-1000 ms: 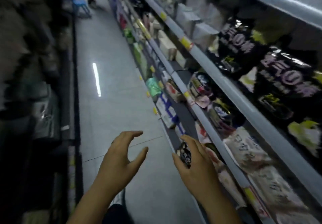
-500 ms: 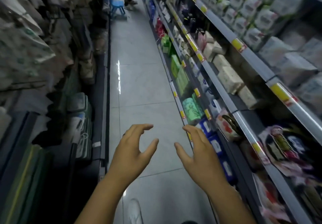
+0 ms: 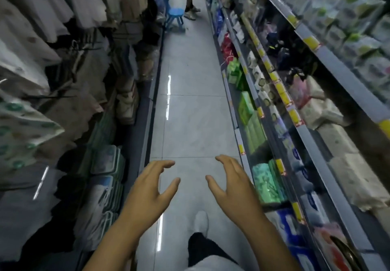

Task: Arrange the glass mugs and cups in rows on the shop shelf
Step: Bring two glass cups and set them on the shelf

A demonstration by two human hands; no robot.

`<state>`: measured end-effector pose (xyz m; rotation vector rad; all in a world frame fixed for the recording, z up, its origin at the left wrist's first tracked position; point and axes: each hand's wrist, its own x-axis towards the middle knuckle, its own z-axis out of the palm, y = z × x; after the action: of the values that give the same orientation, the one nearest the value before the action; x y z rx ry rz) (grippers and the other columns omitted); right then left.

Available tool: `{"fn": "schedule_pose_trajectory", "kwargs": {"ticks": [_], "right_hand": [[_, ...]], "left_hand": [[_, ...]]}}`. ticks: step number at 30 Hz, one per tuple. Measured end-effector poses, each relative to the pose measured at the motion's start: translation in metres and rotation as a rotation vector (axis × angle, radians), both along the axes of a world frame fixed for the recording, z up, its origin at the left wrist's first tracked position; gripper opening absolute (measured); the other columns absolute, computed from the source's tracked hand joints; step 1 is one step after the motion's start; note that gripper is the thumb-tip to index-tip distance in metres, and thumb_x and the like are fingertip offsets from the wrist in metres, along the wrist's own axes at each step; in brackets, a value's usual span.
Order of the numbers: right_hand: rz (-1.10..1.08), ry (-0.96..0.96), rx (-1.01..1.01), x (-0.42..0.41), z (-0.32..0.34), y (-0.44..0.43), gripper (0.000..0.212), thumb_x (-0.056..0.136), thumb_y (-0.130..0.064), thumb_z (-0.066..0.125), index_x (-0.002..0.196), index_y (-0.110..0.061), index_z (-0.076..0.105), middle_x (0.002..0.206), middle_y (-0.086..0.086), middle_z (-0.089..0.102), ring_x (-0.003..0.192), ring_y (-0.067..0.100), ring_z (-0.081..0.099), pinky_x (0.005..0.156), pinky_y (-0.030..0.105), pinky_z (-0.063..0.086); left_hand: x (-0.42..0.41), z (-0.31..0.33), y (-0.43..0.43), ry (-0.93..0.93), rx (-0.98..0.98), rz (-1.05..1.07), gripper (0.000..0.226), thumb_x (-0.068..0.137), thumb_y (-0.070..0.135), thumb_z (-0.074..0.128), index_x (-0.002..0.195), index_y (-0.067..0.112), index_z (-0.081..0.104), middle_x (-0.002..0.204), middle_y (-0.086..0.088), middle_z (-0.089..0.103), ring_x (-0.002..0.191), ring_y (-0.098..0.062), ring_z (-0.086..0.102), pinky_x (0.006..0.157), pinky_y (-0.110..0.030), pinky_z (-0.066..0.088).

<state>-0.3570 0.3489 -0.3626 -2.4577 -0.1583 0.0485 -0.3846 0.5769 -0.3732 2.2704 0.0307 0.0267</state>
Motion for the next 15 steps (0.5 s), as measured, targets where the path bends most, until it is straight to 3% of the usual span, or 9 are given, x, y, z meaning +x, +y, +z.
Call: {"fn": "schedule_pose_trajectory", "kwargs": {"ticks": [4, 7, 15], "right_hand": [[0.061, 0.019, 0.005, 0.122, 0.020, -0.002, 0.053, 0.097, -0.045, 0.060, 0.145, -0.028, 0.043, 0.142, -0.013, 0.047, 0.128, 0.007, 0.045, 0.104, 0.023, 0.037], [0.067, 0.012, 0.006, 0.203, 0.033, -0.002, 0.055, 0.097, -0.046, 0.060, 0.146, -0.028, 0.042, 0.143, -0.011, 0.047, 0.129, 0.010, 0.045, 0.108, 0.030, 0.041], [-0.133, 0.079, -0.050, 0.355, 0.013, -0.011, 0.055, 0.095, -0.051, 0.057, 0.145, -0.031, 0.044, 0.145, -0.013, 0.049, 0.129, 0.011, 0.049, 0.107, 0.033, 0.044]], "left_hand": [[0.107, 0.029, 0.000, -0.030, 0.005, 0.034, 0.040, 0.092, 0.041, 0.068, 0.129, 0.039, 0.055, 0.122, 0.031, 0.052, 0.118, 0.008, 0.051, 0.096, -0.012, 0.040], [0.181, 0.036, -0.002, -0.051, 0.009, 0.041, 0.040, 0.093, 0.041, 0.066, 0.131, 0.040, 0.053, 0.122, 0.031, 0.052, 0.119, 0.004, 0.053, 0.096, -0.017, 0.042], [0.381, 0.004, -0.018, 0.004, -0.027, -0.179, 0.037, 0.092, 0.050, 0.061, 0.127, 0.045, 0.052, 0.123, 0.035, 0.050, 0.119, 0.005, 0.051, 0.096, -0.018, 0.044]]}}
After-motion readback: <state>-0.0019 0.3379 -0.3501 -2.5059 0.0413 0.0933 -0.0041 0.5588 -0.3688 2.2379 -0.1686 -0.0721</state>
